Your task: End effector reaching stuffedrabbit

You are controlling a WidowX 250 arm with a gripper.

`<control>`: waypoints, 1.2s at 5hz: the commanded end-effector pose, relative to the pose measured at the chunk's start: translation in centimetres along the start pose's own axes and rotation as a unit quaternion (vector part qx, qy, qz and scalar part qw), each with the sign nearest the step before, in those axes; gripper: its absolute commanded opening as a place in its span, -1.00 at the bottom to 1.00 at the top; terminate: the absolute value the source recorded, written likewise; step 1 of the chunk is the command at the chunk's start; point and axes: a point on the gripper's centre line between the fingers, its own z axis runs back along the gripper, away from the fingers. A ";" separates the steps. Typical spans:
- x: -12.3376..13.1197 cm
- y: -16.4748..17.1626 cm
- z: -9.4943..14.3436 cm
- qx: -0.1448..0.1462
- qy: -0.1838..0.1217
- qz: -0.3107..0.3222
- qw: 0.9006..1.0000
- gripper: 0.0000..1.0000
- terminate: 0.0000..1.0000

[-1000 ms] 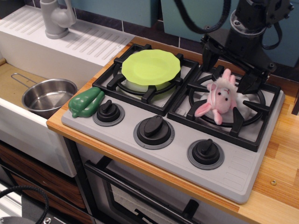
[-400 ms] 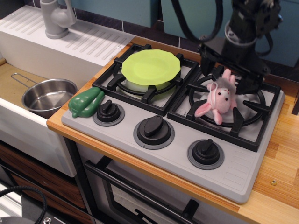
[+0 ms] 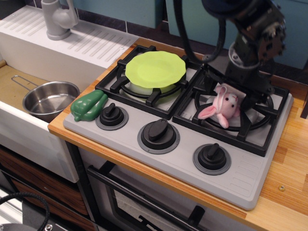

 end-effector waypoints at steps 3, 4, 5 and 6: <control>-2.2 -2.4 0.1 -0.011 -0.031 0.025 0.999 1.00 -1.00; -2.2 -2.4 0.1 -0.011 -0.031 0.025 0.999 1.00 -1.00; -2.2 -2.4 0.1 -0.011 -0.031 0.025 0.999 1.00 -1.00; -2.2 -2.4 0.1 -0.011 -0.031 0.025 0.999 1.00 -1.00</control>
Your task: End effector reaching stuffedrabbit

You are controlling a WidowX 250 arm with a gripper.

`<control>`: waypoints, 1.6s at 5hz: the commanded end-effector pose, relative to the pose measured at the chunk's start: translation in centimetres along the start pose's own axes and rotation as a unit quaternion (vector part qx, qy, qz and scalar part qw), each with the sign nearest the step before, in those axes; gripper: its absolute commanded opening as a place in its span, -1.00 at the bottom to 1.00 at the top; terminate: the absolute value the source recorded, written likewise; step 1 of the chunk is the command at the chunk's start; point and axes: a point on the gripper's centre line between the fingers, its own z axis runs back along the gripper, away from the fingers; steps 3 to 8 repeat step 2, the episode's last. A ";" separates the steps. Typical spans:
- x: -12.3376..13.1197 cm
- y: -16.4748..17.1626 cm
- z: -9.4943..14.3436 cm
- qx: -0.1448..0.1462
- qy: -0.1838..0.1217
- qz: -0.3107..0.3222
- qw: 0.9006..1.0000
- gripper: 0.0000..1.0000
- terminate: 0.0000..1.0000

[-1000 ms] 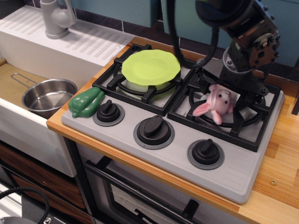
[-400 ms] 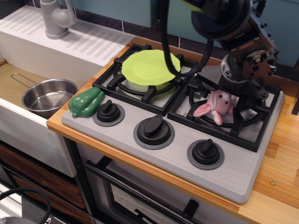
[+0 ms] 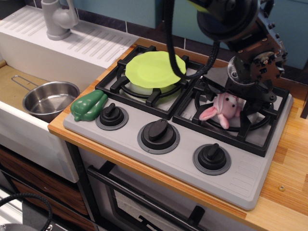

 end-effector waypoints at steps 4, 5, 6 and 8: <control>-0.8 -1.0 0.2 -0.006 0.006 -0.021 1.000 1.00 1.00; -0.8 -1.0 0.2 -0.006 0.006 -0.021 1.000 1.00 1.00; -0.8 -1.0 0.2 -0.006 0.006 -0.021 1.000 1.00 1.00; -0.8 -1.0 0.2 -0.006 0.006 -0.021 1.000 1.00 1.00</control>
